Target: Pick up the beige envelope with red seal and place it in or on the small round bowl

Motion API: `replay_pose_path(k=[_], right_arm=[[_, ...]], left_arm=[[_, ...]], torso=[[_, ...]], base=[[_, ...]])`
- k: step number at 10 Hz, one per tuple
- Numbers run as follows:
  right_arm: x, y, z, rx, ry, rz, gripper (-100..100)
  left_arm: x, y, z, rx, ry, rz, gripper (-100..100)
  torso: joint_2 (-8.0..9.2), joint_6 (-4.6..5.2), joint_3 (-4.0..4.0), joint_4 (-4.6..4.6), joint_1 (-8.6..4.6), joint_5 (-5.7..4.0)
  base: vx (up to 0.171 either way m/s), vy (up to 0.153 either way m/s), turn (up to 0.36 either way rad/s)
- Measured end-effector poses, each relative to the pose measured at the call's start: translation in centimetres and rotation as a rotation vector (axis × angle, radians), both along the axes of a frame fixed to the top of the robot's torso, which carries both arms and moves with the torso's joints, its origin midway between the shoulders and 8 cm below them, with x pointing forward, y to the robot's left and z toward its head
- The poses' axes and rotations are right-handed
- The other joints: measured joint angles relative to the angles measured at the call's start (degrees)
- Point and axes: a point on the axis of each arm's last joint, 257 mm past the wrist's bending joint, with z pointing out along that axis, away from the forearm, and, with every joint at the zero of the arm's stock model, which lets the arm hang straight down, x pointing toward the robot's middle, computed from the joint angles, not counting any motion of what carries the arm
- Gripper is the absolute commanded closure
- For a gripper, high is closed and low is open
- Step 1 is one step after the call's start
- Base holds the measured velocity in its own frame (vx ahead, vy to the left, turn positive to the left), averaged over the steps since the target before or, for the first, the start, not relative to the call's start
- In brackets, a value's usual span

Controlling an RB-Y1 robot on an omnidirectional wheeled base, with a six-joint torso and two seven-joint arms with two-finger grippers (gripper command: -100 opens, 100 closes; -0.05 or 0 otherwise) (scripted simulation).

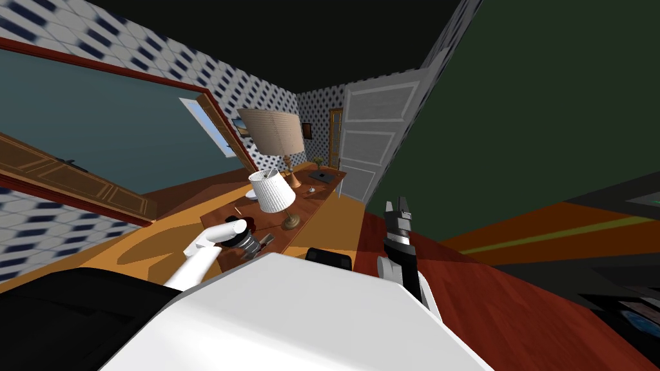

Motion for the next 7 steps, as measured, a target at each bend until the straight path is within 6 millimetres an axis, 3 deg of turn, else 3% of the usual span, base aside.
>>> replay_pose_path(k=[7], right_arm=[[0.0, 0.0, 0.0, 0.0, 0.0, 0.0, 0]], left_arm=[[-1.8, 2.5, 1.1, -0.045, 0.046, -0.065, 100]], torso=[[0.29, 0.04, 0.16, 0.03, 0.02, 0.0]], base=[[-0.157, 0.046, -0.026]])
